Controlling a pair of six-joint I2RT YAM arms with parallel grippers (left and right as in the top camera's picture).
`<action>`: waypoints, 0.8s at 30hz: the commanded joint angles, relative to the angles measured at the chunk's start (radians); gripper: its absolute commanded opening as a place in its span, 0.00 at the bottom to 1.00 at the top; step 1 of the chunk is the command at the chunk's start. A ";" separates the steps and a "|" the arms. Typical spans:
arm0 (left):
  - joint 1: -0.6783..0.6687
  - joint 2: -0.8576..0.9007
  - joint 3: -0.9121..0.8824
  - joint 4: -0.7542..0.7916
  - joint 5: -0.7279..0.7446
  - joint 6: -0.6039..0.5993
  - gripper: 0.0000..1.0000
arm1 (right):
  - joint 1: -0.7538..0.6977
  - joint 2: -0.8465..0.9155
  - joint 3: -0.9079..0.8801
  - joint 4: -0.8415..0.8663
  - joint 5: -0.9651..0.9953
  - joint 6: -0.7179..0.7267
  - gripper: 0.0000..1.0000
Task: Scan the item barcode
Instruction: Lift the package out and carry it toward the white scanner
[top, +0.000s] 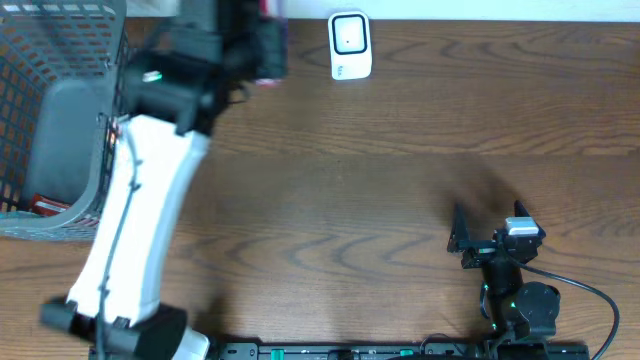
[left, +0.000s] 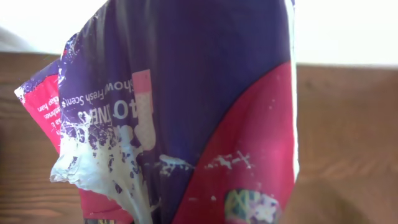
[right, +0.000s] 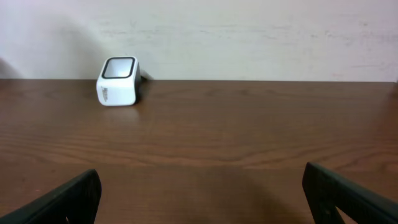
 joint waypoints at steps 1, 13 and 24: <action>-0.082 0.117 0.005 -0.003 -0.024 0.006 0.07 | -0.006 -0.005 -0.003 -0.002 -0.002 0.013 0.99; -0.228 0.474 0.005 0.021 -0.014 -0.216 0.08 | -0.006 -0.005 -0.003 -0.002 -0.002 0.013 0.99; -0.294 0.504 0.005 0.038 0.026 -0.211 0.64 | -0.006 -0.005 -0.003 -0.002 -0.002 0.013 0.99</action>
